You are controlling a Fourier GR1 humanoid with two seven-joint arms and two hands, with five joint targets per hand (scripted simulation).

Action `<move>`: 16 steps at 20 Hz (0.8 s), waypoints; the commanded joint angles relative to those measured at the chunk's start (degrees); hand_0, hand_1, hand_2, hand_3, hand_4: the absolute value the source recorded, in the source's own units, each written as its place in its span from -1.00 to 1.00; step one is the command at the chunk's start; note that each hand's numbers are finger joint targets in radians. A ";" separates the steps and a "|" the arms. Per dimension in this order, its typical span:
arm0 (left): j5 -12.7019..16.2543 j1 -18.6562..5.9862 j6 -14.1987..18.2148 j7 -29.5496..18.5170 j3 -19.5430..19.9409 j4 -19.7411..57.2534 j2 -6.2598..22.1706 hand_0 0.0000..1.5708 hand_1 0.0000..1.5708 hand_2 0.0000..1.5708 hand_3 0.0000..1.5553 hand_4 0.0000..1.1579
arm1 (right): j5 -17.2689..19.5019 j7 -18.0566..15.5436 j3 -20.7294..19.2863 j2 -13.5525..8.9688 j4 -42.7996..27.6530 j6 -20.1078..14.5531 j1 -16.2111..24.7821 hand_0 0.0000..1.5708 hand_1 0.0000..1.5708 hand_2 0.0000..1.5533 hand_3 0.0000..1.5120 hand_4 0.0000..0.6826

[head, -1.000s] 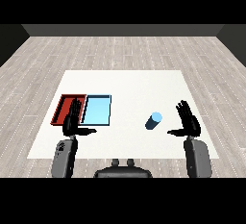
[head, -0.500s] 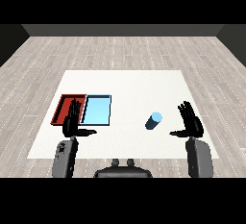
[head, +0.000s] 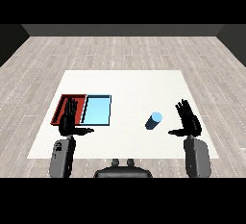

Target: Pick the blue can and put it in the blue box

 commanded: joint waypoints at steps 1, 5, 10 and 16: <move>-0.57 -0.42 3.00 5.06 -2.12 -5.81 -2.01 -1.00 -1.00 -1.00 -1.00 -1.00 | 1.07 -1.58 0.78 1.79 3.76 -0.52 -1.53 -1.00 -1.00 -1.00 -1.00 -1.00; -0.40 -2.50 1.75 1.51 -0.69 0.11 -1.25 -1.00 -1.00 -1.00 -1.00 -1.00 | 2.49 -2.74 3.09 5.28 5.05 -2.41 -1.43 -1.00 -1.00 -1.00 -1.00 -1.00; 1.33 2.92 -2.44 -3.11 1.71 1.21 0.75 -1.00 -1.00 -1.00 -1.00 -1.00 | 0.37 -1.77 1.80 3.96 9.92 -1.92 -4.82 -1.00 -1.00 -1.00 -1.00 -1.00; 0.69 -0.16 -0.41 -0.76 0.42 0.82 -0.59 -1.00 -1.00 -1.00 -1.00 -1.00 | 2.40 -3.02 5.00 8.02 7.50 -4.66 -0.60 -1.00 -1.00 -1.00 -1.00 -1.00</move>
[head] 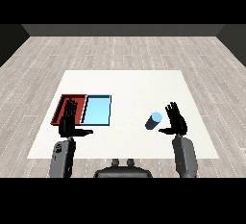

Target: Pick the blue can and put it in the blue box

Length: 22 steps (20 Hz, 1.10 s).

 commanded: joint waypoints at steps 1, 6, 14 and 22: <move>-0.12 -2.65 1.79 2.99 0.44 -0.99 0.17 -1.00 -1.00 -1.00 -1.00 -1.00 | 1.81 -1.72 1.84 1.79 2.41 -1.55 -0.74 -1.00 -1.00 -1.00 -1.00 -1.00; -1.87 0.47 -0.32 -5.14 0.42 5.10 -0.12 -1.00 -1.00 -1.00 -1.00 -1.00 | 3.77 -8.09 1.70 1.17 10.85 1.29 -1.49 -1.00 -1.00 -1.00 -1.00 -1.00; -0.84 -2.91 1.94 2.50 -0.24 1.15 -0.60 -1.00 -1.00 -1.00 -1.00 -1.00 | 0.94 -3.62 1.76 2.01 14.76 -2.25 -9.41 -1.00 -1.00 -1.00 -1.00 -1.00; 1.28 0.21 -0.88 -0.38 1.44 1.37 0.38 -1.00 -1.00 -1.00 -1.00 -1.00 | 1.63 -6.45 2.56 1.87 20.36 -2.60 -11.32 -1.00 -1.00 -1.00 -1.00 -1.00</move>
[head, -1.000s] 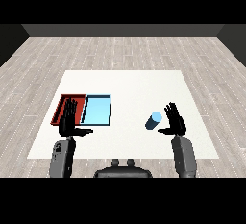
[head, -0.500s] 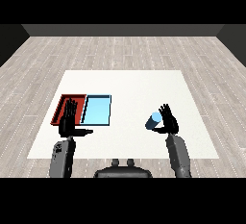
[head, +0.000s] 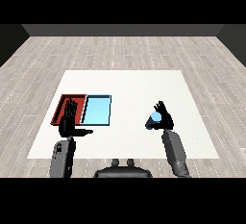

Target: Pick the blue can and put it in the blue box

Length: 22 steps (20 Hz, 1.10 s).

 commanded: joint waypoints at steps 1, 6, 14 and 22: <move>-0.93 0.24 1.34 1.20 -0.48 -2.31 -0.25 -1.00 -1.00 -1.00 -1.00 -1.00 | -3.01 2.94 -0.42 -1.73 -4.03 2.37 3.29 -1.00 -1.00 -1.00 -1.00 -1.00; -1.27 -1.31 1.76 0.12 -1.08 1.18 -1.14 -1.00 -1.00 -1.00 -1.00 -1.00 | -0.05 -3.50 -0.86 -2.40 9.84 2.76 -4.39 -1.00 -1.00 -1.00 -1.00 -1.00; -1.30 3.34 0.78 -2.39 -0.97 -1.18 -1.43 -1.00 -1.00 -1.00 -1.00 -1.00 | 3.24 -2.12 1.21 0.53 4.51 -5.64 -0.38 -1.00 -1.00 -1.00 -1.00 -1.00; 0.19 -3.59 2.78 5.24 0.20 -2.76 0.12 -1.00 -1.00 -1.00 -1.00 -1.00 | 11.21 0.18 2.55 0.90 5.00 -20.32 -4.26 0.90 0.90 0.90 0.89 0.81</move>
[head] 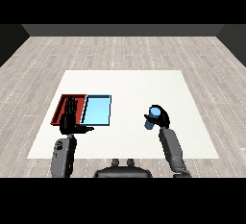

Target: Pick the blue can and put it in the blue box

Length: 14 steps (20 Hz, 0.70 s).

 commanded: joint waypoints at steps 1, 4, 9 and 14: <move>1.65 3.99 -2.24 -0.29 0.96 -3.14 1.43 -1.00 -1.00 -1.00 -1.00 -1.00 | 4.18 -1.72 0.98 1.56 5.58 -6.05 -3.17 0.92 0.92 0.91 0.90 0.82; 0.01 1.60 -0.41 -0.02 0.12 -1.06 0.40 -1.00 -1.00 -1.00 -1.00 -1.00 | 1.33 -0.90 -1.05 -3.76 4.41 0.37 -0.92 0.91 0.91 0.91 0.91 0.81; -1.30 3.29 -1.48 1.28 -1.72 -2.85 0.91 -1.00 -1.00 -1.00 -1.00 -1.00 | 5.31 8.78 5.75 0.64 -14.66 -8.00 2.16 0.84 0.84 0.87 0.85 0.84; -2.83 -0.50 -2.10 0.92 -5.41 2.25 -1.20 -1.00 -1.00 -1.00 -1.00 -1.00 | 5.20 8.81 3.52 -4.42 -15.22 -5.00 -1.00 0.86 0.86 0.87 0.85 0.83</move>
